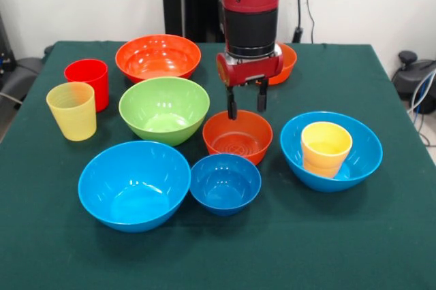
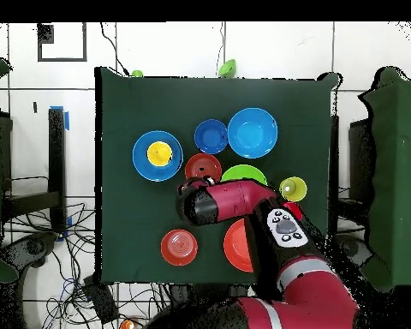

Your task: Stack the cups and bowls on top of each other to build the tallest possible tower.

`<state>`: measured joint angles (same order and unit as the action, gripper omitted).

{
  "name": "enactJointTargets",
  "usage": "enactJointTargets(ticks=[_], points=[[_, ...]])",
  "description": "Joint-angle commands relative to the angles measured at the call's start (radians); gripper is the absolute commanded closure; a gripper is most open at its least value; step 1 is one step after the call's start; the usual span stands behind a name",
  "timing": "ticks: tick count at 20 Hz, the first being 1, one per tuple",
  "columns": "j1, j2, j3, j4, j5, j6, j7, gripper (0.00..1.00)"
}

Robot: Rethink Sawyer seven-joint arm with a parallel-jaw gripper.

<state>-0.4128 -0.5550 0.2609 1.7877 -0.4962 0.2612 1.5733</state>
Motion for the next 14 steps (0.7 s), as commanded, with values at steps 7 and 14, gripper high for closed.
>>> enactJointTargets(ticks=[7, 14], points=[[0.025, 0.084, 0.08, -0.072, -0.068, -0.049, 0.016, 0.0], [0.022, 0.096, 0.075, -0.059, -0.061, -0.058, 0.03, 0.0]])
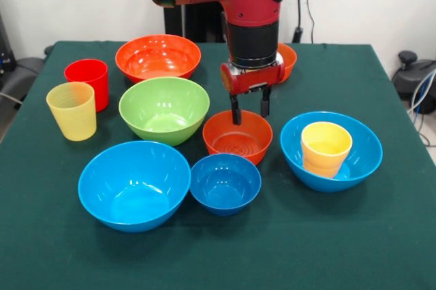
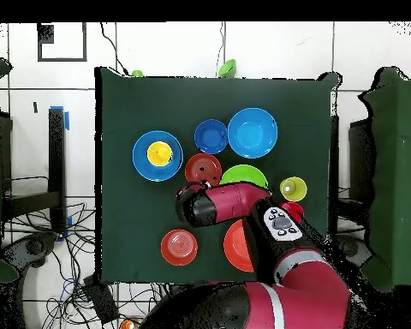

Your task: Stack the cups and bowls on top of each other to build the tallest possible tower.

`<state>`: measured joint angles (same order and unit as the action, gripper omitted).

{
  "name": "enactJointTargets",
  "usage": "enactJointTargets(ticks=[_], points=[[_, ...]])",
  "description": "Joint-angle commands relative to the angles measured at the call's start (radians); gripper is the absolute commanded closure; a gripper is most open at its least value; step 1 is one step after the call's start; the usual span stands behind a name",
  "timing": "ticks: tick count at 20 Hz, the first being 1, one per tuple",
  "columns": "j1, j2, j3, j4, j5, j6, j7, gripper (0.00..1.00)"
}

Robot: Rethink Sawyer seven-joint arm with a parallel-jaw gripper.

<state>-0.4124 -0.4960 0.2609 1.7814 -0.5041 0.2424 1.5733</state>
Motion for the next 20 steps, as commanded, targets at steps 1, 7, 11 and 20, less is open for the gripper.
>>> enactJointTargets(ticks=[1, 7, 11, 20], points=[[0.02, 0.039, 0.076, -0.05, -0.052, -0.04, 0.03, 0.0], [0.016, 0.056, 0.076, -0.05, -0.05, -0.049, 0.031, 0.0], [0.018, 0.059, 0.072, -0.053, -0.053, -0.055, 0.031, 0.0], [0.029, 0.063, 0.051, -0.062, -0.053, -0.081, 0.051, 1.0]])
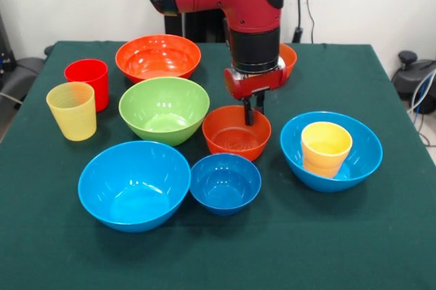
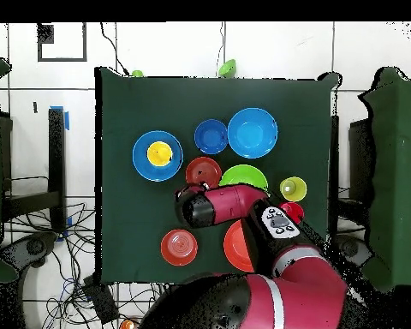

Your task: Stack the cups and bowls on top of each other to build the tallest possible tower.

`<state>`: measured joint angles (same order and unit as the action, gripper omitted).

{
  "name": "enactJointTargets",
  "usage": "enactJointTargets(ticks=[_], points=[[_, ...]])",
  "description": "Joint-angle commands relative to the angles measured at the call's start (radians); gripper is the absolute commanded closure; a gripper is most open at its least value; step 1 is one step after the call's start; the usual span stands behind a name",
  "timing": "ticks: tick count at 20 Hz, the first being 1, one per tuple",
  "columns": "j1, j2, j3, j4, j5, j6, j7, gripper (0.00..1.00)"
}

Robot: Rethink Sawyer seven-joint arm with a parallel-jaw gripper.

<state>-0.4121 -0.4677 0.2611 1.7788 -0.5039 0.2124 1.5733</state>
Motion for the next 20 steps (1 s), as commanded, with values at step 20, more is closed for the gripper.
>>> enactJointTargets(ticks=[20], points=[[0.161, -0.347, -0.023, 0.158, 0.108, 0.206, 0.137, 1.0]])
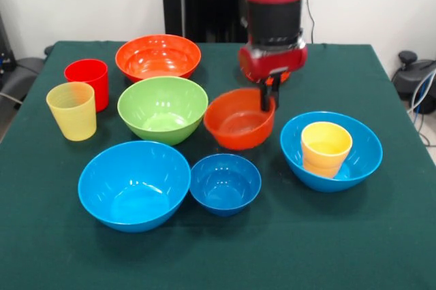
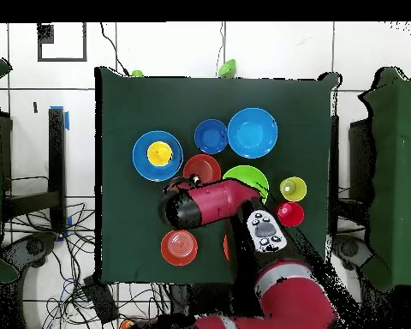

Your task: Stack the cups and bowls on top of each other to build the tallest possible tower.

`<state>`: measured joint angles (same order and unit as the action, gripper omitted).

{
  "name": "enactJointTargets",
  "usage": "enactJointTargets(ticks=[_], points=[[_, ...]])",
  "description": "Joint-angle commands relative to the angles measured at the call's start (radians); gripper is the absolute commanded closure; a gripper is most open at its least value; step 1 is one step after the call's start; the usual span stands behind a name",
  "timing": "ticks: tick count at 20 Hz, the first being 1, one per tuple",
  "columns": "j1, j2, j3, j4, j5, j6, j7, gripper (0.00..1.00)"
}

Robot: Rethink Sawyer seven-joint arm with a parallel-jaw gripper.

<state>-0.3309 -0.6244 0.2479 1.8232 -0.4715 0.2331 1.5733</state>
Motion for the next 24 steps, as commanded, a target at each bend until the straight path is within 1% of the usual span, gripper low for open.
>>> enactJointTargets(ticks=[1, 7, 12, 14, 17, 18, 20, 21, 24], points=[[0.099, -0.197, -0.025, 0.108, 0.082, 0.198, 0.146, 1.0], [0.196, -0.188, -0.113, 0.046, 0.081, 0.231, 0.173, 1.0], [0.245, -0.214, -0.152, 0.032, 0.094, 0.27, 0.173, 1.0], [0.271, -0.222, -0.176, 0.026, 0.086, 0.283, 0.176, 1.0], [0.331, -0.227, -0.24, 0.01, 0.054, 0.294, 0.195, 1.0], [0.343, -0.227, -0.249, 0.004, 0.055, 0.294, 0.199, 1.0], [0.373, -0.226, -0.268, -0.011, 0.069, 0.296, 0.218, 1.0], [0.383, -0.222, -0.267, -0.021, 0.087, 0.296, 0.228, 1.0], [0.402, -0.202, -0.269, -0.041, 0.117, 0.287, 0.239, 1.0]])
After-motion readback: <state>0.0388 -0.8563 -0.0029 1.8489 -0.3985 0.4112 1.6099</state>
